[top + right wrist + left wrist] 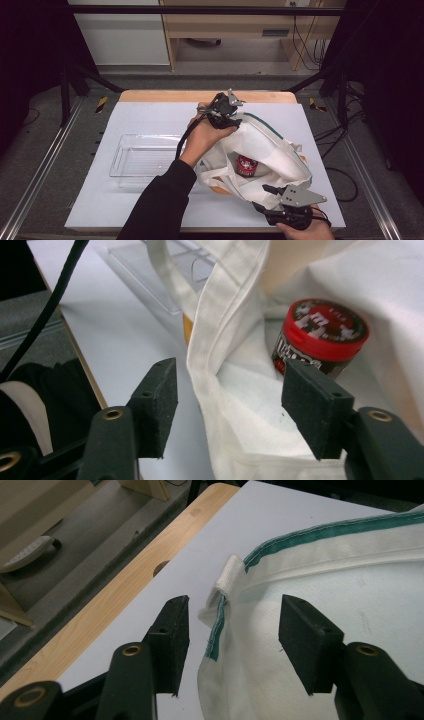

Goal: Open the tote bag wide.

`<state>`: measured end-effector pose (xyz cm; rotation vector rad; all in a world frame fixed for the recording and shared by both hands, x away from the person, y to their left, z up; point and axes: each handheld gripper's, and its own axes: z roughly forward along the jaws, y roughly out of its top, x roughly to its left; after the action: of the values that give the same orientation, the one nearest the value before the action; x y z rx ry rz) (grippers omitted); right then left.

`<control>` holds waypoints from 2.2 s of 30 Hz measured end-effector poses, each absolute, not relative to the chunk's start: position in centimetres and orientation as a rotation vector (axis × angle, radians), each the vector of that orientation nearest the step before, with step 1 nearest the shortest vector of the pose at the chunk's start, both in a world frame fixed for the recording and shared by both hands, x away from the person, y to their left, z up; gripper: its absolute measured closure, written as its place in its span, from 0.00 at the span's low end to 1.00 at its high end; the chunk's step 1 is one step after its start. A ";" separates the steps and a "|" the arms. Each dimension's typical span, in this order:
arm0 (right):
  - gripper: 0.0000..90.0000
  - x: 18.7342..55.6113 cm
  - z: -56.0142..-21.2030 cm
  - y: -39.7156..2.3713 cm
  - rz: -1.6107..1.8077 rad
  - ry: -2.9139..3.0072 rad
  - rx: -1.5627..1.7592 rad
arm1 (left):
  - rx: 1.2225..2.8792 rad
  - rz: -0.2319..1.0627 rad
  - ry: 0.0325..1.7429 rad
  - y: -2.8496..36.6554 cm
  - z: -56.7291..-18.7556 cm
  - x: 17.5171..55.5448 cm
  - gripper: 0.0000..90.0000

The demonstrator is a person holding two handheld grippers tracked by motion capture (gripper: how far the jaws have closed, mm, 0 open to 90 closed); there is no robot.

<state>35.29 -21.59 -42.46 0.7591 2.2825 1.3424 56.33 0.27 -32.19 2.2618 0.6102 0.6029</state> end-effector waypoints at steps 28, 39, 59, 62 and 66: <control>0.41 38.9 -35.2 -25.5 1.223 2.105 0.859 | 2.163 0.624 0.538 6.4 -31.7 46.0 0.40; 0.39 42.0 -34.1 -27.2 1.150 2.093 0.892 | 2.189 0.554 0.532 5.6 -36.1 42.9 0.39; 0.34 48.5 -36.9 -27.6 1.070 2.358 0.962 | 2.235 0.470 0.537 3.7 -38.8 42.8 0.39; 0.35 48.3 -37.0 -27.3 1.071 2.398 0.947 | 2.235 0.467 0.540 3.4 -38.9 42.8 0.39; 0.34 47.5 -36.7 -26.8 1.090 2.420 0.909 | 2.237 0.453 0.547 3.2 -39.1 43.2 0.42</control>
<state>47.53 -26.83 -36.72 0.9093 2.4205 1.0903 43.16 3.25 -39.09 2.2374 0.5474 0.4526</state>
